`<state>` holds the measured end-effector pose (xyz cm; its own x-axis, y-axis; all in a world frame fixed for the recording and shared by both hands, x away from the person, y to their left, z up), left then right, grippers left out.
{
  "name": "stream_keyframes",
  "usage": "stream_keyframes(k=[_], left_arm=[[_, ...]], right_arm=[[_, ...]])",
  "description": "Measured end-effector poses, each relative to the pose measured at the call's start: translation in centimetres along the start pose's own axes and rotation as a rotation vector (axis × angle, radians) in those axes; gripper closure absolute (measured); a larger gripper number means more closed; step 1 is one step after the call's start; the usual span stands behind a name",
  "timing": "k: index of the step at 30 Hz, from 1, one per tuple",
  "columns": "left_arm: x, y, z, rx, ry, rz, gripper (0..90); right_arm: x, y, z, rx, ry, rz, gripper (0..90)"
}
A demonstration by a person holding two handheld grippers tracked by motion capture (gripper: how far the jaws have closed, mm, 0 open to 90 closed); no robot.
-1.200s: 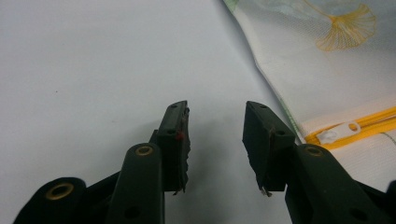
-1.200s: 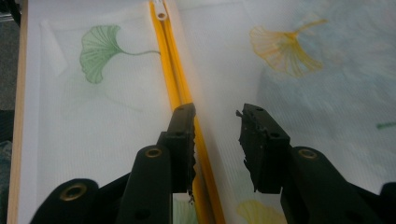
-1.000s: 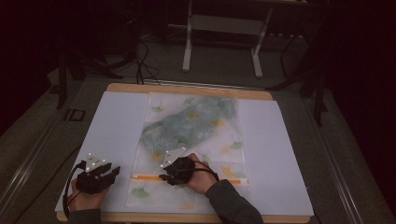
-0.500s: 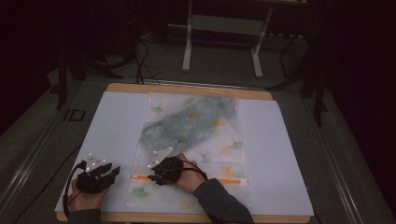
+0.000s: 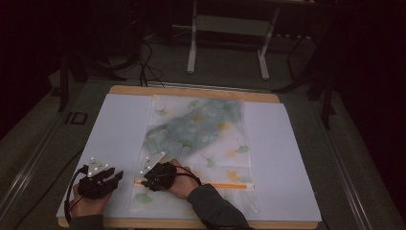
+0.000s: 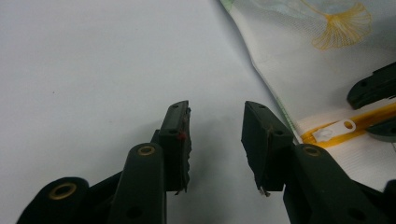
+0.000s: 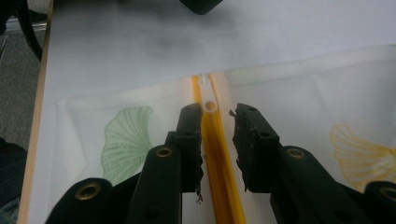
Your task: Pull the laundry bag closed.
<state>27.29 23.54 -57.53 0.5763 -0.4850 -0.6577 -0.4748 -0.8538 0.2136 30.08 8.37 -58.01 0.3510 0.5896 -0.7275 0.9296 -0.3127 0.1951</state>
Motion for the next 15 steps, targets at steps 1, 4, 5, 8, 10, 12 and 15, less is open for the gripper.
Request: stream_keyframes(k=[1, 4, 5, 8, 10, 12, 15], left_arm=[[0.0, 0.0, 0.0, 0.0, 0.001, 0.0, 61.8], [0.0, 0.1, -0.1, 0.004, 0.001, 0.003, 61.8], [0.0, 0.2, -0.1, 0.006, -0.001, 0.004, 61.8], [0.0, 0.2, -0.1, 0.006, 0.0, 0.004, 61.7], [0.0, 0.2, -0.1, 0.002, 0.003, 0.005, 61.7], [-0.1, 0.2, -0.1, 0.001, 0.005, 0.006, 61.7], [-0.1, 0.2, -0.1, 0.0, 0.005, 0.011, 61.7]], right_arm=[[0.1, -0.1, -0.1, 0.003, 0.003, -0.001, 72.3], [0.6, -0.2, -0.2, 0.008, 0.001, -0.009, 72.7], [0.7, -0.2, -0.3, 0.005, 0.0, -0.014, 72.9], [1.1, -0.4, -0.6, -0.001, -0.005, -0.017, 74.4], [1.3, -0.5, -0.8, -0.002, -0.013, -0.023, 76.2], [1.5, -0.5, -1.0, -0.008, -0.019, -0.027, 78.3], [1.7, -0.6, -1.1, -0.009, -0.026, -0.04, 81.8]])
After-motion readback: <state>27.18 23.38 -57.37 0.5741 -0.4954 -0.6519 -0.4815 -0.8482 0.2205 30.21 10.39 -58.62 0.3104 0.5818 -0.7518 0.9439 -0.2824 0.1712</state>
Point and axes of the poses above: each handheld gripper's, and its own axes: x roughly forward along the jaws, z roughly out of its underside, y roughly to its right, the point moved 7 cm from there along x, roughly forward along the jaws, and after that the axes turned 15 degrees about z, right-handed, at the moved point
